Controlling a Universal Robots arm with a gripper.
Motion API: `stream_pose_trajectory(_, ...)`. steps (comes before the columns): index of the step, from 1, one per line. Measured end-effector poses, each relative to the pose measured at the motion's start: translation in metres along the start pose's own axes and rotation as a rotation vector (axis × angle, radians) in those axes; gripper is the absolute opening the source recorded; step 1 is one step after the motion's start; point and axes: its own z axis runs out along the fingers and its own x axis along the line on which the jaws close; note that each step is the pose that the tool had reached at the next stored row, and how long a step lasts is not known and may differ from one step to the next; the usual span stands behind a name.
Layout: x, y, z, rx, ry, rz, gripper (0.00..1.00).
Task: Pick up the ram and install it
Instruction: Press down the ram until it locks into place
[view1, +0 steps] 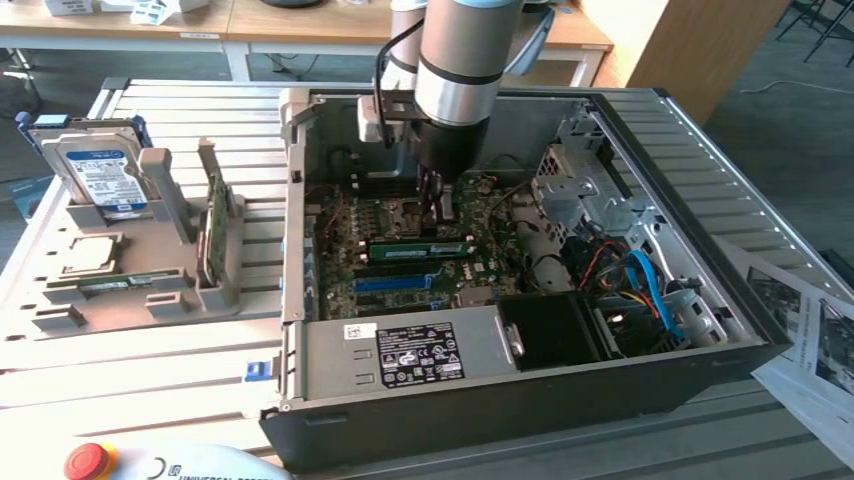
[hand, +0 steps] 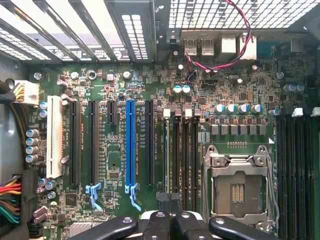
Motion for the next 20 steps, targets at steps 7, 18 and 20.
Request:
stream_pose_trajectory(7,0.0002,0.0019,0.0001,0.0000,0.0000,0.000,0.10)
stream_pose_trajectory(18,0.0010,0.0034,0.0011,-0.0001,0.0001,0.000,0.10)
stream_pose_trajectory(20,0.0009,0.0036,0.0016,-0.0001,0.0001,0.000,0.10)
